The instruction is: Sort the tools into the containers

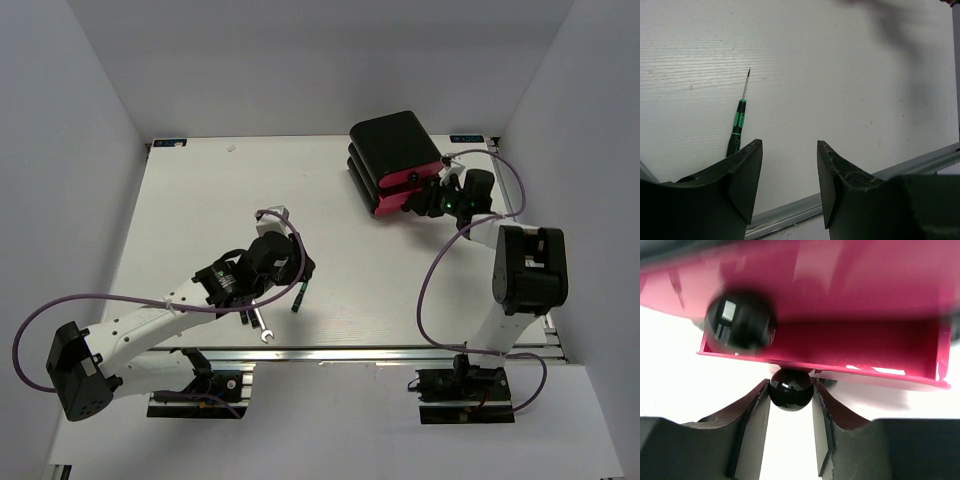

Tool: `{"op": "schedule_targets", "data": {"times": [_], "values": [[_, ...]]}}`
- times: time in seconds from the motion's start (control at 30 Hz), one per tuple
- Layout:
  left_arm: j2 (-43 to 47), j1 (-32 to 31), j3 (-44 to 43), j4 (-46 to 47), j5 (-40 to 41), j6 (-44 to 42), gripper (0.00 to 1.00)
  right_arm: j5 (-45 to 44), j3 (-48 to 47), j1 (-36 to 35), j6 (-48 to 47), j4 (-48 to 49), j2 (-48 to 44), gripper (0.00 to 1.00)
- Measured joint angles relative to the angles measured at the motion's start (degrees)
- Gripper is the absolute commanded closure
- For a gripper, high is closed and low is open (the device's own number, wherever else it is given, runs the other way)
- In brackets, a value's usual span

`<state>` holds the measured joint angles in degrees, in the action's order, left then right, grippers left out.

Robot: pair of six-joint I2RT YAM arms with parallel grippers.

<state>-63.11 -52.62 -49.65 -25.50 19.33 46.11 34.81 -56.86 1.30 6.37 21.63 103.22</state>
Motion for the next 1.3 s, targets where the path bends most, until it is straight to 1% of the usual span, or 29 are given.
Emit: {"op": "schedule_targets", "data": {"times": [0.07, 0.1, 0.2, 0.27, 0.4, 0.57, 0.63, 0.67, 0.7, 0.77, 0.8, 0.87, 0.97, 1.0, 1.07, 1.2, 1.3], "values": [[0.35, 0.02, 0.33, -0.20, 0.09, 0.07, 0.43, 0.11, 3.21, 0.46, -0.57, -0.09, -2.80, 0.80], [0.50, 0.02, 0.42, -0.20, 0.17, 0.11, 0.43, 0.26, 5.03, 0.70, -0.79, -0.15, -4.37, 0.78], [1.11, 0.00, 0.63, -0.39, 0.24, 0.39, 0.42, 0.13, 10.05, 1.53, -1.25, -0.57, -9.14, 0.75], [1.99, 0.00, 1.22, -0.61, 0.68, 0.63, 0.40, 0.11, 12.57, 1.95, -1.64, -1.16, -11.69, 0.72], [3.61, 0.00, 2.47, -2.91, 1.92, 1.81, 0.35, 0.15, 15.08, 2.60, -2.27, -2.14, -14.38, 0.69], [4.61, 0.02, 3.69, -6.73, 3.82, 4.04, 0.33, -0.11, 16.68, 3.08, -2.69, -3.28, -16.33, 0.68], [4.70, 0.02, 4.13, -8.52, 4.44, 5.29, 0.32, -0.13, 17.09, 3.23, -2.84, -3.80, -17.11, 0.66], [4.68, 0.02, 4.31, -9.51, 4.72, 5.97, 0.32, -0.13, 17.42, 3.32, -3.02, -3.96, -17.55, 0.64], [4.68, 0.02, 4.42, -10.40, 4.96, 6.58, 0.32, -0.13, 17.68, 3.41, -3.17, -4.24, -17.88, 0.59], [4.66, 0.15, 4.87, -11.78, 5.38, 7.93, 0.32, -0.11, 18.34, 3.58, -3.52, -4.87, -18.62, 0.53], [4.59, 0.48, 5.14, -12.41, 5.40, 8.55, 0.32, -0.28, 18.64, 3.58, -3.76, -5.22, -18.95, 0.46], [3.82, 0.96, 5.42, -14.05, 5.42, 9.75, 0.34, -0.59, 19.30, 3.63, -4.11, -5.62, -19.56, 0.42], [1.95, 2.12, 6.29, -15.15, 5.31, 10.97, 0.40, -1.11, 19.63, 3.63, -4.90, -7.04, -20.63, 0.38], [1.36, 2.51, 6.80, -15.15, 5.29, 10.97, 0.41, -1.22, 19.65, 3.63, -5.40, -7.63, -21.16, 0.34], [0.31, 3.23, 8.00, -14.56, 4.74, 10.71, 0.43, -1.36, 19.74, 3.69, -6.40, -8.76, -22.58, 0.32], [-3.15, 4.63, 9.03, -10.62, 2.19, 7.91, 0.44, -1.44, 20.46, 4.24, -8.35, -11.54, -26.80, 0.30], [-7.13, 5.27, 9.01, -5.35, -1.01, 4.24, 0.43, -1.42, 21.16, 4.76, -9.62, -13.31, -29.79, 0.31]]}}
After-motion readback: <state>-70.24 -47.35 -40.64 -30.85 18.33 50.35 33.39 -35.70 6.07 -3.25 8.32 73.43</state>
